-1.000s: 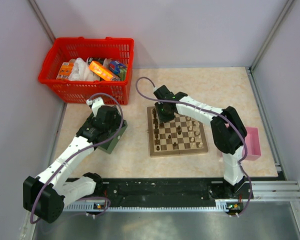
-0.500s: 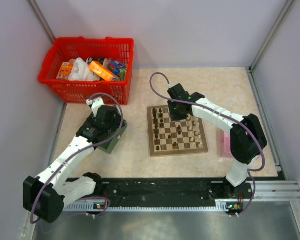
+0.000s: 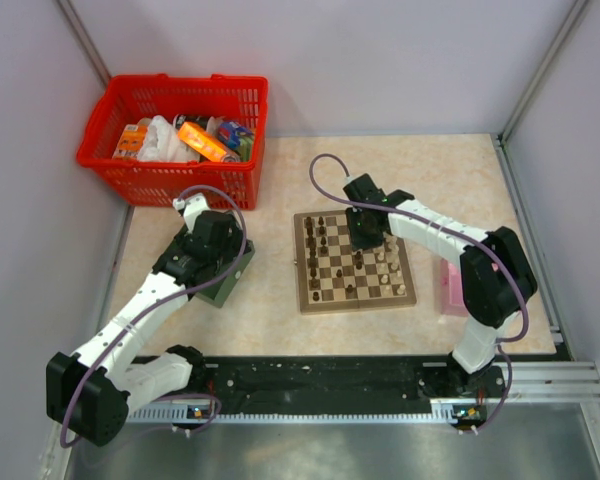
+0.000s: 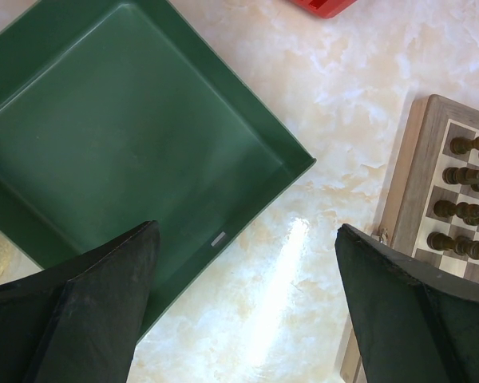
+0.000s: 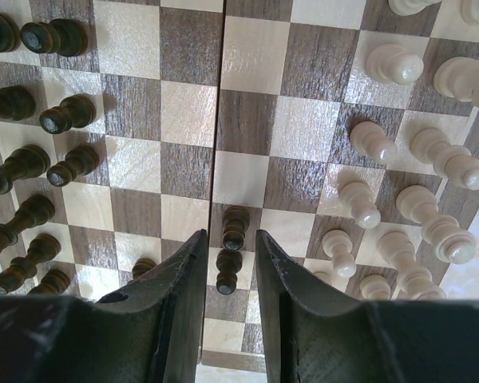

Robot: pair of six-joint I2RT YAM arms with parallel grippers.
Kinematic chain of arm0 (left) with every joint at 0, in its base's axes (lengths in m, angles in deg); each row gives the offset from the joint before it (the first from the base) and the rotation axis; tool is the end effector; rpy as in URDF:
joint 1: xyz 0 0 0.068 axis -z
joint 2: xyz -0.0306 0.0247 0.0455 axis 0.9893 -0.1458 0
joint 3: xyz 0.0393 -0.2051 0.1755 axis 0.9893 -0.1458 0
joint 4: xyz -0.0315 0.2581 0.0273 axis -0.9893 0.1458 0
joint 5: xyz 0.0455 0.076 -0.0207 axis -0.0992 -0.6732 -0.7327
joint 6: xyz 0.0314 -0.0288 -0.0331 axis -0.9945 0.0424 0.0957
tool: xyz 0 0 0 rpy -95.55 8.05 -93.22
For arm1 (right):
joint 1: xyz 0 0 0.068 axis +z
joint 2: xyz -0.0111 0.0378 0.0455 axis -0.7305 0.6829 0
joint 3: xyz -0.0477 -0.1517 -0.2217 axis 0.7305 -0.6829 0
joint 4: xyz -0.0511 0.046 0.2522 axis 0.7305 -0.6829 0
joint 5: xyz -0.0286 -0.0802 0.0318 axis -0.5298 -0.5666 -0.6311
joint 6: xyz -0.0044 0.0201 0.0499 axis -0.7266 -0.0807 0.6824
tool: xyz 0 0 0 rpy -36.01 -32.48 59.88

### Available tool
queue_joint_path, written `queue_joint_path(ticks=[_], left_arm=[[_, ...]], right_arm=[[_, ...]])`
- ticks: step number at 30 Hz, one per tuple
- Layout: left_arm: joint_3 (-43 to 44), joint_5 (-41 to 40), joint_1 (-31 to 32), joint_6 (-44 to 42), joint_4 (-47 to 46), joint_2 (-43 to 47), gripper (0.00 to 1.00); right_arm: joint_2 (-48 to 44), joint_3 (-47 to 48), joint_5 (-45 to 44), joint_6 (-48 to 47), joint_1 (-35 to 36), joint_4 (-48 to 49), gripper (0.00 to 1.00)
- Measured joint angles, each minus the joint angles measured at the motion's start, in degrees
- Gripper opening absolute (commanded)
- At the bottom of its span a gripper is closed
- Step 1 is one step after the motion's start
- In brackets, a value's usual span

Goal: Set up the chess pieces on the board

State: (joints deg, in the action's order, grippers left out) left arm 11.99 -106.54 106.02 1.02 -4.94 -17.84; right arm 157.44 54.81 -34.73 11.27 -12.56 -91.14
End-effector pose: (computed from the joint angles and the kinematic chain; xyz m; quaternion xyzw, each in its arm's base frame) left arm 0.2020 -0.0754 0.2689 -0.2074 0.8784 -0.0396 0.4288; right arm 0.2998 0.2004 0.2205 -0.0786 0.9710 0.0592 0.2178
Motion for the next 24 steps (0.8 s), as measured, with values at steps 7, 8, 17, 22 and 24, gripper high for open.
queue_joint_path(ticks=[7, 8, 17, 22, 24], left_arm=[[0.0, 0.0, 0.0, 0.0, 0.0, 0.0, 0.96], [0.0, 0.0, 0.0, 0.0, 0.0, 0.0, 0.96], [0.0, 0.0, 0.0, 0.0, 0.0, 0.0, 0.96], [0.0, 0.2, 0.0, 0.0, 0.0, 0.0, 0.96], [0.0, 0.2, 0.0, 0.0, 0.0, 0.0, 0.96]], right_arm=[[0.7, 0.0, 0.0, 0.0, 0.0, 0.1, 0.3], [0.7, 0.0, 0.0, 0.0, 0.0, 0.0, 0.3], [1.8, 0.0, 0.2, 0.0, 0.0, 0.2, 0.27], [2.6, 0.0, 0.3, 0.0, 0.0, 0.2, 0.22], [2.7, 0.0, 0.3, 0.0, 0.0, 0.3, 0.18]])
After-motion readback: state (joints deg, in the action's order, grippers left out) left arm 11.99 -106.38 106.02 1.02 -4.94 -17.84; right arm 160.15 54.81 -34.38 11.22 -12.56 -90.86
